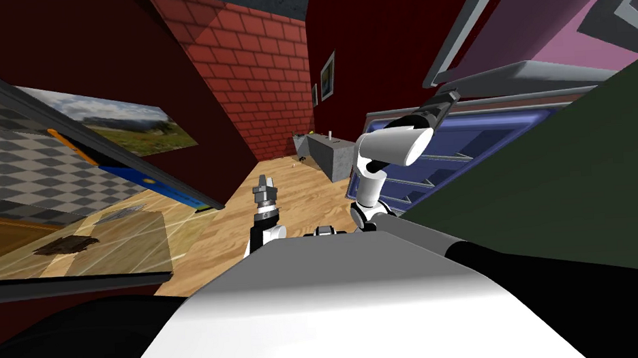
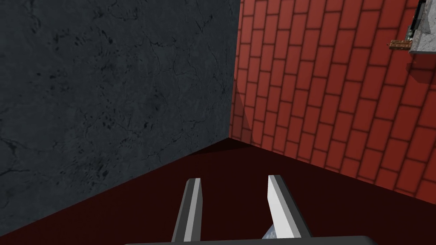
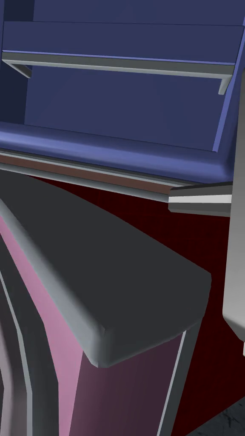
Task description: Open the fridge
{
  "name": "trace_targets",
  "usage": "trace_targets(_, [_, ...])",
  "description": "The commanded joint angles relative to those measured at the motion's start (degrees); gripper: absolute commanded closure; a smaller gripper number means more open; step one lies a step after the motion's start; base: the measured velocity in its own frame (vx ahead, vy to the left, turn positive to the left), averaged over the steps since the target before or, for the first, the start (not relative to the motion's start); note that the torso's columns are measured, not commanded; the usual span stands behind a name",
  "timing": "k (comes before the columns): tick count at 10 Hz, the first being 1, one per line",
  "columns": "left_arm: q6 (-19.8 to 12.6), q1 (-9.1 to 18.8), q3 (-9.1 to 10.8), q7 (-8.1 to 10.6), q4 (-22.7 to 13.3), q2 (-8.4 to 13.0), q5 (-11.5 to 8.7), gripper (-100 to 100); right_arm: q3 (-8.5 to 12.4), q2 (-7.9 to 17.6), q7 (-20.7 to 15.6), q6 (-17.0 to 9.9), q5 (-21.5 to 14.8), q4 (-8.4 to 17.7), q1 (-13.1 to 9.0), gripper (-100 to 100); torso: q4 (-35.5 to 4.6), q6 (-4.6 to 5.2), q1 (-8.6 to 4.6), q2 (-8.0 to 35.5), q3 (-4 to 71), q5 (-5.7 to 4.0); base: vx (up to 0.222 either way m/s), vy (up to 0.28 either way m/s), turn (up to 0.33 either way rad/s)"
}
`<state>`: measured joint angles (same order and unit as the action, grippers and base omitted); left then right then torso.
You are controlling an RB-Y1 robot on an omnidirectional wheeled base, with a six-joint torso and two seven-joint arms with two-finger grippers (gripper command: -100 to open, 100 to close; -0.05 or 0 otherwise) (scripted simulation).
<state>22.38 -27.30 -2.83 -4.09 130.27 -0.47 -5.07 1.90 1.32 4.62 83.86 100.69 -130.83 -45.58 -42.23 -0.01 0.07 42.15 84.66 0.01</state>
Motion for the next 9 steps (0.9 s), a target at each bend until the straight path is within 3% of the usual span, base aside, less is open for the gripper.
trace_targets(1, [0.0,0.0,0.0,0.0,0.0,0.0,0.0,0,-2.6,-0.9,-2.8,1.7,-0.2,-4.3,1.3,100,-0.1,0.01,0.13,0.1,-0.1,0.06,0.085,0.009,-0.163])
trace_targets(8, [0.0,0.0,-0.01,0.0,0.0,0.0,0.0,0,-9.1,-3.2,-9.0,5.9,-1.2,-15.3,4.3,100,0.0,-0.01,-0.05,0.1,-0.1,0.0,0.077,0.005,-0.099])
trace_targets(9, [0.0,0.0,0.0,0.0,0.0,0.0,0.0,0,-8.3,-2.9,-8.2,5.3,-0.9,-14.2,4.3,100,-0.1,0.02,-0.05,0.1,-0.1,0.0,0.034,0.007,-0.023])
